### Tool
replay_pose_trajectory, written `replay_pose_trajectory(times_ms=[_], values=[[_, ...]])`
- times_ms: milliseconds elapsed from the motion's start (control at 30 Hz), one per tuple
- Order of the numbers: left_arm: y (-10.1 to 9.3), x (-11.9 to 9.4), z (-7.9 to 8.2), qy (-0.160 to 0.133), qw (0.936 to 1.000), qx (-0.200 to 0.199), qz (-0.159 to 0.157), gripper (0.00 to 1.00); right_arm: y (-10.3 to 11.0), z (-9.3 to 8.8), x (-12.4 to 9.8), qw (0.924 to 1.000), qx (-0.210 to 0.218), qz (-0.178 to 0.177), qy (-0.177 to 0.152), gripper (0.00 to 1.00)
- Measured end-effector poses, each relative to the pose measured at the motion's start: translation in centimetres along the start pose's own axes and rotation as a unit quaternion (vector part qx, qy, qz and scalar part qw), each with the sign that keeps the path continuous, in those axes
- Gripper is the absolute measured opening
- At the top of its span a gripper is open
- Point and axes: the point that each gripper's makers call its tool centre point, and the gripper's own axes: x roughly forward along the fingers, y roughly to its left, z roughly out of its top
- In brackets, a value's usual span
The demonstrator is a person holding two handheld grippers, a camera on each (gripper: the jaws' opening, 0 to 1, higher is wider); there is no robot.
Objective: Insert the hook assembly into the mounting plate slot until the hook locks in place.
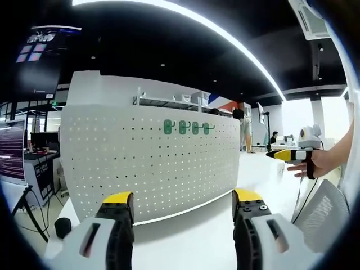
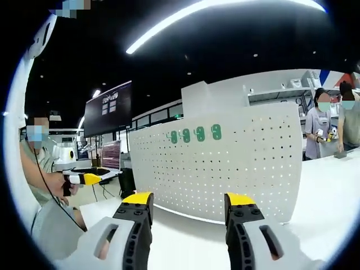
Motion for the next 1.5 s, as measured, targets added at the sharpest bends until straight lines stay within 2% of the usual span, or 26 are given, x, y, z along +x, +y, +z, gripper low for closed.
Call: replay_pose_trajectory(times_ms=[700, 900, 1500], values=[[0.2, -1.3, -0.9, 0.009, 0.9999, 0.001, 0.010, 0.77, 0.5, -2.1, -1.8, 0.9997, 0.014, -0.004, 0.018, 0.50], [0.6, -1.4, -1.8, 0.014, 0.9997, -0.010, 0.017, 0.77, 0.4, -2.6, -1.7, 0.9995, 0.024, -0.009, 0.018, 0.50], [0.5, -1.5, -1.8, 0.014, 0.9997, -0.005, 0.019, 0.77, 0.7, -2.7, -1.7, 0.9994, 0.023, -0.008, 0.026, 0.50]])
